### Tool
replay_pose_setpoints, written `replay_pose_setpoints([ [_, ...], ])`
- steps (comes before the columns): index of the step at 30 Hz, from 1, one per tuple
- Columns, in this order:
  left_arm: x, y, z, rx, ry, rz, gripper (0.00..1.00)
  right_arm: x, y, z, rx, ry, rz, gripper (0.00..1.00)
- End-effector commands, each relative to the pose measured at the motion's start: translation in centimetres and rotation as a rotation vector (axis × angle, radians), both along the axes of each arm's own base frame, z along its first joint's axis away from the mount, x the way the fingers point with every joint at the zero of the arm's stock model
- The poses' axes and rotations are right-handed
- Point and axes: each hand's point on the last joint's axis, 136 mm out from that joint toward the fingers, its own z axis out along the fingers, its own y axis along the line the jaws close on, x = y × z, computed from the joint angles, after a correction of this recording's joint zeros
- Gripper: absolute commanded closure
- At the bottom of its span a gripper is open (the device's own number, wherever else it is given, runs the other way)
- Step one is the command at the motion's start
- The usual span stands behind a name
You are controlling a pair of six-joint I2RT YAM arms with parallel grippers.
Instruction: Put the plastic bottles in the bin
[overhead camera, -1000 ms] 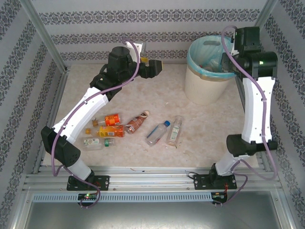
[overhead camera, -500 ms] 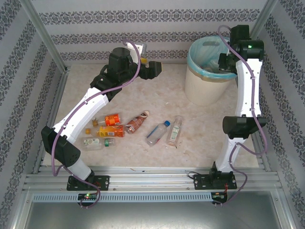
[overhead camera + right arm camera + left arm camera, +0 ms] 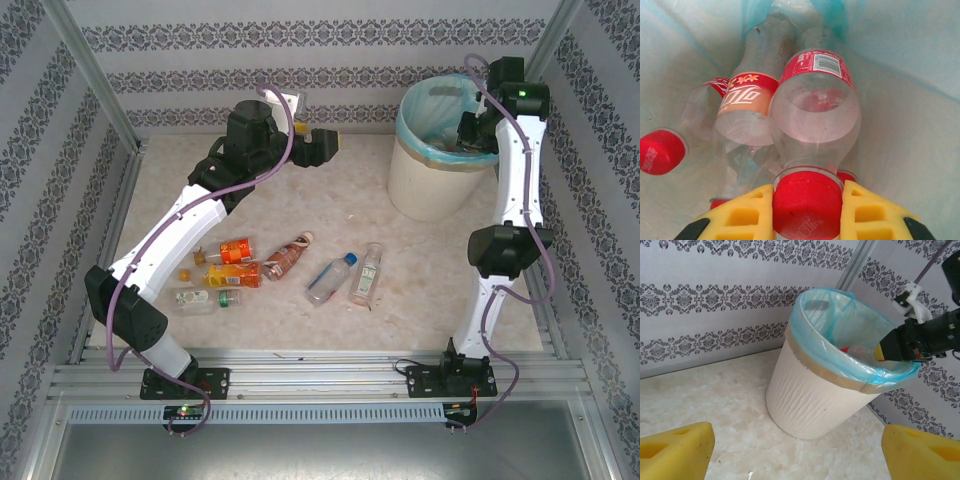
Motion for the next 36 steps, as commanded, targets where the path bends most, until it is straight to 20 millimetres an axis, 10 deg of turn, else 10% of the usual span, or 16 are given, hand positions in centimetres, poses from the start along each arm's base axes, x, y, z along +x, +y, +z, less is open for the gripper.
replay_pose_setpoints([
  [1,-0.8,0.4,1.8,-0.017,-0.046,0.003,0.14,-1.7,-0.7,-4.2,0.040,0.181,-0.039,0.89],
  [12,-0.8,0.5,2.1,-0.020,-0.057,0.013,0.14,-0.3,-0.7,-3.1,0.044,0.116,-0.035,0.68],
  [25,-1.5,3.0,2.5,0.111,-0.126,0.089,0.11,-2.5,1.1,9.9,0.008,-0.265,-0.017,0.47],
  [36,-4.2,4.6,-0.1,0.327,-0.132,0.021,0.11,-5.5,7.0,14.7,0.000,-0.406,0.133,0.47],
])
